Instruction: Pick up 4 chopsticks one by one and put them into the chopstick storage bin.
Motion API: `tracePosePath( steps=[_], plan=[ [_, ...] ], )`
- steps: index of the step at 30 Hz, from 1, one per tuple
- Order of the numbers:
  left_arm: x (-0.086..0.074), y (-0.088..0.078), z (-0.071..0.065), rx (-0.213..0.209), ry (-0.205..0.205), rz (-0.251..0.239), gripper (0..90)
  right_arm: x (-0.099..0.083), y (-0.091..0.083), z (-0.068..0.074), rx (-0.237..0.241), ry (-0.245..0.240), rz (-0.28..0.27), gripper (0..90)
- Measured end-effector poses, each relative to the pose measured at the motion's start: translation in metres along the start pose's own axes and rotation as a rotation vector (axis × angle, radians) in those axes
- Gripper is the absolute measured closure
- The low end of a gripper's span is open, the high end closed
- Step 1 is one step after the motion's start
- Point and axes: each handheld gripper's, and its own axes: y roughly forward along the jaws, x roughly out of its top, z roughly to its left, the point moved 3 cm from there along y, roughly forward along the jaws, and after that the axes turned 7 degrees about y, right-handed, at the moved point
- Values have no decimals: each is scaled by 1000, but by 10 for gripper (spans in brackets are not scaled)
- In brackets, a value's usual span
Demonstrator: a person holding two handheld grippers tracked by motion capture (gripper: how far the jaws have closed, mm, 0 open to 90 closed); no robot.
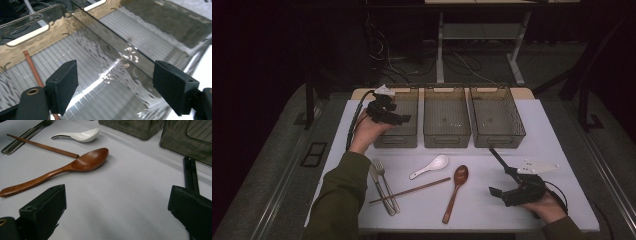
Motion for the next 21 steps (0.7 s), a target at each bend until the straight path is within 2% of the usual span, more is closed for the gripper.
tracePosePath(
  steps=[3,7,13,21],
  plan=[
    [-3,-4,-5,-11,21,0,166,0,0,0,0,1,0,17],
    [-7,-9,-13,-41,22,-30,147,0,0,0,0,0,0,17],
    [-10,-15,-24,-71,51,-47,142,0,0,0,-2,1,-2,17],
    [-16,-21,-44,-85,89,-47,133,0,0,0,-2,3,-3,17]
  ],
)
